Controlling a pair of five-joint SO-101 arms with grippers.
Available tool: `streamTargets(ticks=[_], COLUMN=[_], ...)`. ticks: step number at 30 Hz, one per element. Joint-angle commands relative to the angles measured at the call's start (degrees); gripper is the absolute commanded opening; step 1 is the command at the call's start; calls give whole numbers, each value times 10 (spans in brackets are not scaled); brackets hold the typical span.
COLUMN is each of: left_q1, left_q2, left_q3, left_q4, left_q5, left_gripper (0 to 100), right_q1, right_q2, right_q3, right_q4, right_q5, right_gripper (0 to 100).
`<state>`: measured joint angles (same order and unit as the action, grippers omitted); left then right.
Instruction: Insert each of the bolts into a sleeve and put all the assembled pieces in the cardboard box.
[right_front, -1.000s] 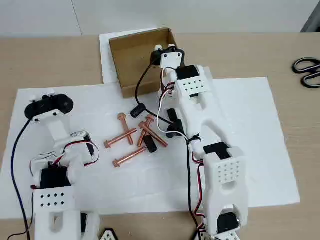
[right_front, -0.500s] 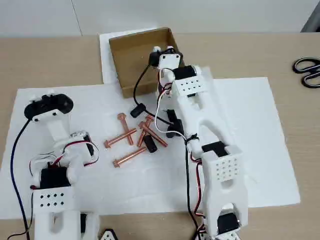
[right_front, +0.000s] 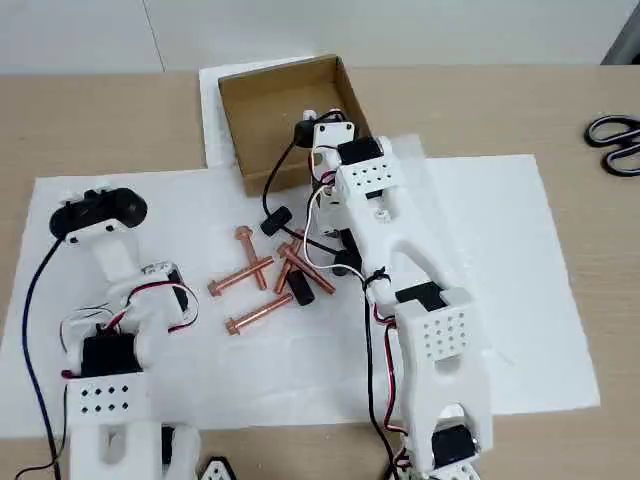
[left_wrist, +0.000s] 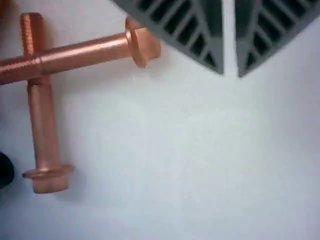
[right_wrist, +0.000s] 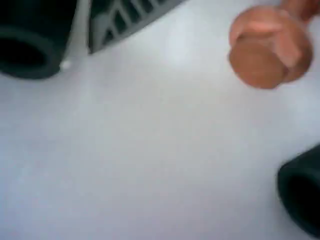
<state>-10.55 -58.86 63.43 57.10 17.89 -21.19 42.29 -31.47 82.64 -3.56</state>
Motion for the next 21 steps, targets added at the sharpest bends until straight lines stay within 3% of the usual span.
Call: streamTargets(ticks=[1,6,13,21], left_q1=[-1,-1,-1,-1], left_q2=[1,1,1,1], left_q3=[-2,-2,-2,-2], left_q4=[-11,-11,-11,-11], left_q5=[2,2,2,2], left_gripper=[6,6,6,6], right_q1=[-7,-7,-7,-7], right_q2=[2,2,-2,-1], right_q3=[0,0,-15,-148], right_q4=[12,10,22,115], right_q5=[-4,-4,-4,-4], right_gripper=[173,6,3,3])
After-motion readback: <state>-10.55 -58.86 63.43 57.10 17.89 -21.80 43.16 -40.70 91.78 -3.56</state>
